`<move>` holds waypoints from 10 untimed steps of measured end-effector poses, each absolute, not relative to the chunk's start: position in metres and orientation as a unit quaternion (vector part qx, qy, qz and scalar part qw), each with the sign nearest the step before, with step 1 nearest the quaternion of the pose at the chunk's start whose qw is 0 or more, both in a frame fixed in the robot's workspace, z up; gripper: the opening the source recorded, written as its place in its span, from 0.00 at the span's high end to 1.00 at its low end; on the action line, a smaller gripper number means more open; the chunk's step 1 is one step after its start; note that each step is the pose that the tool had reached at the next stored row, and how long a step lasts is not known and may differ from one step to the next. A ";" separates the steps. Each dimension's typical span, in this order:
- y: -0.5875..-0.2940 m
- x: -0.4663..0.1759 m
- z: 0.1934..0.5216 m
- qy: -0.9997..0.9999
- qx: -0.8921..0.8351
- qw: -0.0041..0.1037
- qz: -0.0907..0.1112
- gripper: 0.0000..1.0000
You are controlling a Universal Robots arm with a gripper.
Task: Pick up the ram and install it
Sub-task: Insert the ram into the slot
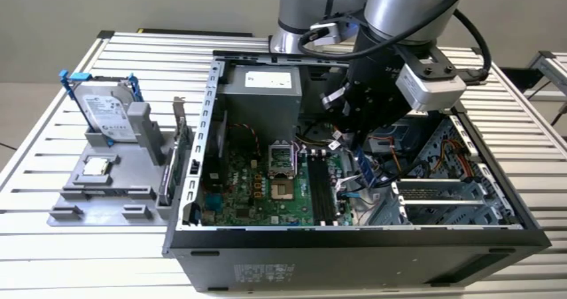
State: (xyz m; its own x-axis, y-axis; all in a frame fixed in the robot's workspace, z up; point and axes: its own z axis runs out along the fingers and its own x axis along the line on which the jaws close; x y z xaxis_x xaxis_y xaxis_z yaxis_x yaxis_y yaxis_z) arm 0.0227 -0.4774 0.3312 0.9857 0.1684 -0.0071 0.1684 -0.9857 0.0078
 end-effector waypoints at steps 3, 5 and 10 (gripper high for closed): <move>-0.477 0.023 0.329 0.084 0.996 0.004 -0.003 1.00; -0.477 0.023 0.328 0.083 0.997 0.004 -0.003 1.00; -0.477 0.023 0.324 0.083 0.997 0.004 -0.003 1.00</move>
State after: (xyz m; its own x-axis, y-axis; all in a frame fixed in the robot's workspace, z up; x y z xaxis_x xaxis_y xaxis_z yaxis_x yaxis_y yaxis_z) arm 0.0227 -0.4775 0.3237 0.9864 0.1645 -0.0071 0.1645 -0.9863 0.0077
